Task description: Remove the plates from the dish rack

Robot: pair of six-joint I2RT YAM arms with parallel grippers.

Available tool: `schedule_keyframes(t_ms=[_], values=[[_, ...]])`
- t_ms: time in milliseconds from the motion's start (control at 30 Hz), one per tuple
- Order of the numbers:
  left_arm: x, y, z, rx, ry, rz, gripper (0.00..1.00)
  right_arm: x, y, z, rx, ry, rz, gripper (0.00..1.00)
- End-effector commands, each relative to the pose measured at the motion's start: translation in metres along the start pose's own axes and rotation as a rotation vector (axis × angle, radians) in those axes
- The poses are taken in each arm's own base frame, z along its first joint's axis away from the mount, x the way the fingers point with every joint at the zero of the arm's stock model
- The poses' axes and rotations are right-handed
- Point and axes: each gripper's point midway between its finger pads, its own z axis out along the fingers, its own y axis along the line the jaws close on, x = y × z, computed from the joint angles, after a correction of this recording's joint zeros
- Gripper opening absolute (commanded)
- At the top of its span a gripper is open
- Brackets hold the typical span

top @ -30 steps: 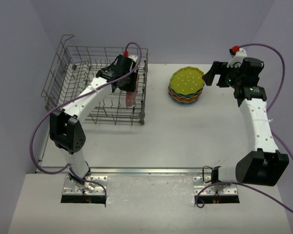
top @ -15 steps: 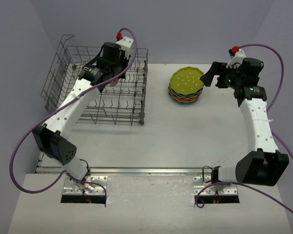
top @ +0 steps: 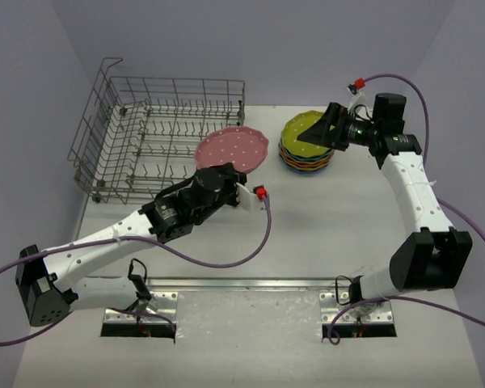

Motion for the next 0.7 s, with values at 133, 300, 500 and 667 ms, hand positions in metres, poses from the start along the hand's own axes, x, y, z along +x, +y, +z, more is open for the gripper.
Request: schedule_keyframes(t_ms=[133, 300, 500, 667], values=[[-0.058, 0.046, -0.049, -0.316, -0.225, 0.329, 0.00, 0.052, 0.038, 0.033, -0.239, 0.244, 0.136, 0.99], [-0.069, 0.035, -0.045, -0.308, -0.246, 0.351, 0.00, 0.077, 0.055, 0.043, -0.305, 0.316, 0.149, 0.99], [-0.076, 0.029, -0.039, -0.302, -0.247, 0.356, 0.00, 0.087, 0.067, 0.049, -0.356, 0.357, 0.138, 0.87], [-0.073, 0.030, -0.035, -0.304, -0.221, 0.303, 0.00, 0.092, 0.072, 0.046, -0.398, 0.370, 0.127, 0.29]])
